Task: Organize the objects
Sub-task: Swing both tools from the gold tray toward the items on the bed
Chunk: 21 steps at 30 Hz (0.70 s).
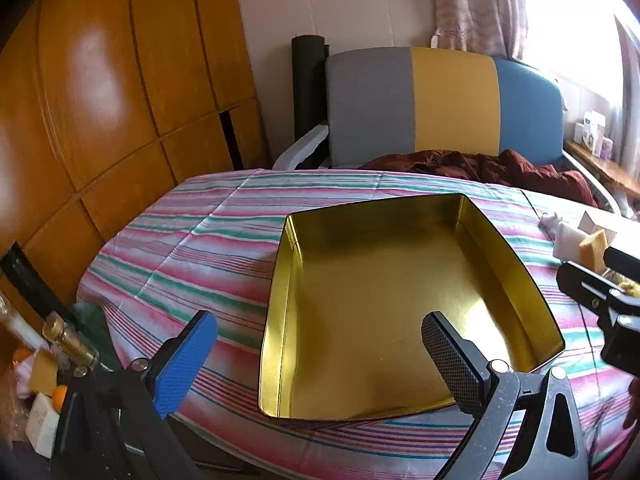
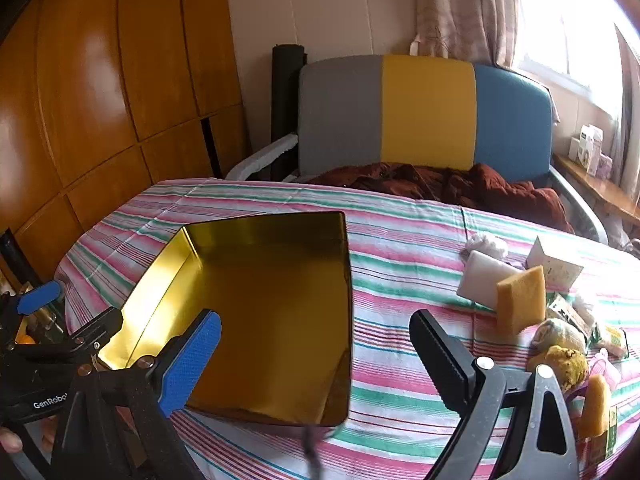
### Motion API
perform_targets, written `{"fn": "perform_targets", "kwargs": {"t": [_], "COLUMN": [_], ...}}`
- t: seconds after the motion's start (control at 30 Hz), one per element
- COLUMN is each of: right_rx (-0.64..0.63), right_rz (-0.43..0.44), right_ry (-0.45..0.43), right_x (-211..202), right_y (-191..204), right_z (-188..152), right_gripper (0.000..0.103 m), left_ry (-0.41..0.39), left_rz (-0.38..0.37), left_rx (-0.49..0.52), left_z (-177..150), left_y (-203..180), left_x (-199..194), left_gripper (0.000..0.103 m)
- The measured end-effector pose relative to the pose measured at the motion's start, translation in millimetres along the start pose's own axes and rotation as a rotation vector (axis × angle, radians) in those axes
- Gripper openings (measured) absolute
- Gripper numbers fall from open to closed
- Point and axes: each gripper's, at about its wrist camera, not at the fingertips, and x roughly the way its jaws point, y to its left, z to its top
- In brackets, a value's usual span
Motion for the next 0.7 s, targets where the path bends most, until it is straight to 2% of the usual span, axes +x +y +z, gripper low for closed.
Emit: {"fn": "perform_targets", "kwargs": {"t": [0.37, 0.57, 0.7], "right_rx": [0.057, 0.111, 0.17], "right_rz": [-0.037, -0.108, -0.158], "right_ry": [0.011, -0.013, -0.028], "right_x": [-6, -21, -35], "right_y": [-39, -77, -115], "right_z": [-1, 7, 15], "right_gripper": [0.097, 0.097, 0.097], "left_ry": [0.001, -0.003, -0.004], "left_rz": [-0.023, -0.054, -0.135], "left_rx": [0.064, 0.096, 0.125], "left_z": [5, 6, 10], "left_y": [-20, -34, -48], "left_x": [1, 0, 0], "left_gripper": [0.103, 0.103, 0.103]}}
